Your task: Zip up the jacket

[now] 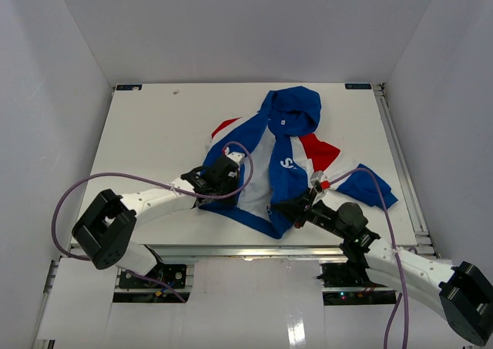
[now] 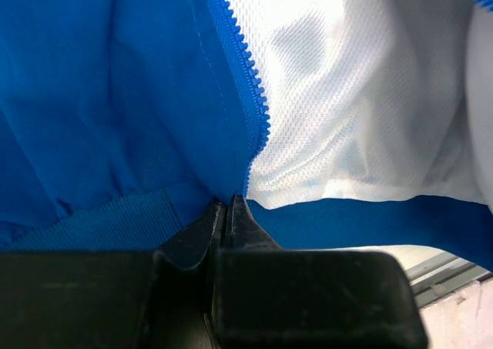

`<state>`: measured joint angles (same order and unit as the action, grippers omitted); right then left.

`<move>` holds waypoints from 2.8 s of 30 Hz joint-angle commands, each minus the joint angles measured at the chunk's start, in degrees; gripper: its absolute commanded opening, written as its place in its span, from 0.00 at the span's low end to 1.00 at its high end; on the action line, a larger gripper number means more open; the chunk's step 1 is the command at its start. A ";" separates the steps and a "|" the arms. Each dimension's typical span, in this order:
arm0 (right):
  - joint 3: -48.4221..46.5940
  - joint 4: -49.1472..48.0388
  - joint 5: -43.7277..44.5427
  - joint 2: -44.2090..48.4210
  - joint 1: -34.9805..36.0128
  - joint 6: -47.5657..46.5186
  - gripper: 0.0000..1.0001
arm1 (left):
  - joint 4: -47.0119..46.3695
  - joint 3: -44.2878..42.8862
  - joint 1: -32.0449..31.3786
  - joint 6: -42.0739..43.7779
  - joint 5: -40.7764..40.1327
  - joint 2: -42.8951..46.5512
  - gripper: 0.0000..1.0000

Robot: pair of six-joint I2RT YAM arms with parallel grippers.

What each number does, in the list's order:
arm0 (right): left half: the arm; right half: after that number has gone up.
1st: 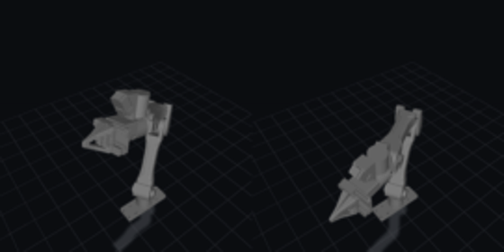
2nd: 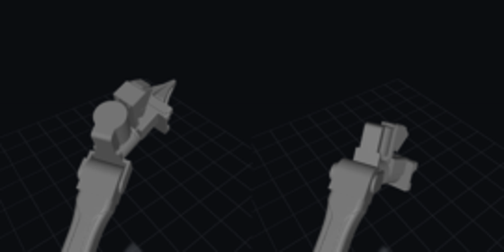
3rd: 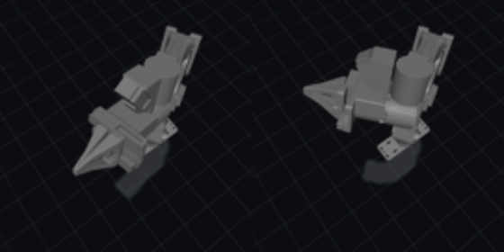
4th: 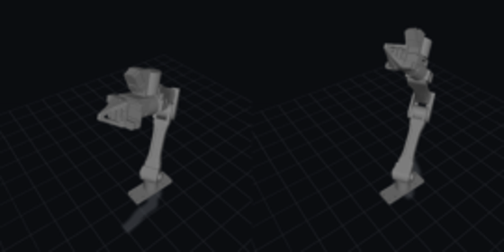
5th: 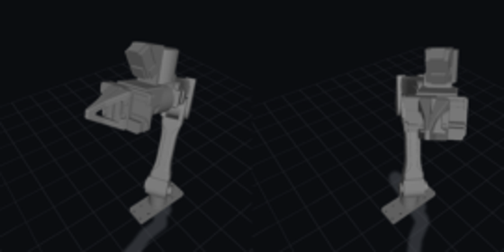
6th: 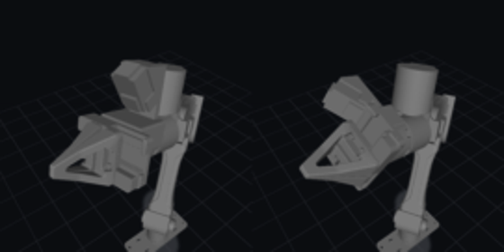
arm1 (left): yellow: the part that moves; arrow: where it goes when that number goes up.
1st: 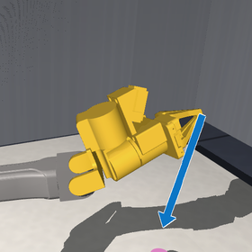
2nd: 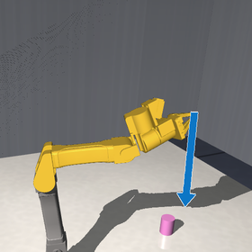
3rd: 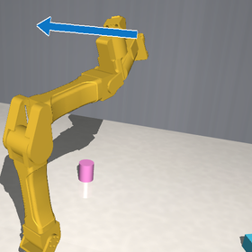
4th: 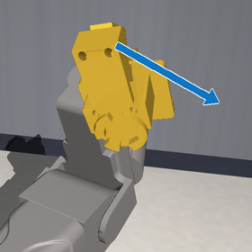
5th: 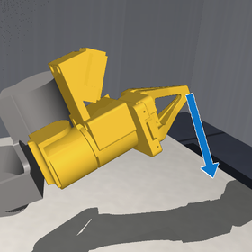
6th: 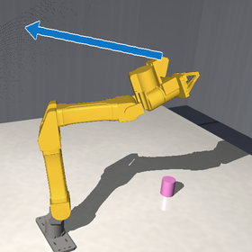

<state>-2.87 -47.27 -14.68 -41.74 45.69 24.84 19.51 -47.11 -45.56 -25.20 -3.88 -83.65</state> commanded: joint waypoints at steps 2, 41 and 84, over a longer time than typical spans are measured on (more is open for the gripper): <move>-1.52 -1.67 0.44 0.01 -0.34 -1.20 0.08 | 0.16 -0.74 -0.24 -0.41 0.51 4.14 0.00; -2.40 -17.47 -10.48 -6.27 -0.33 -1.89 0.08 | -53.21 21.99 0.39 3.40 36.17 29.77 0.00; -4.69 -18.18 -15.44 -5.23 -0.34 1.58 0.08 | -59.23 24.35 0.39 4.17 41.73 27.75 0.00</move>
<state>-5.48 -61.92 -29.00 -47.96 45.44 26.38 -38.16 -22.94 -45.21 -21.48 37.32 -57.43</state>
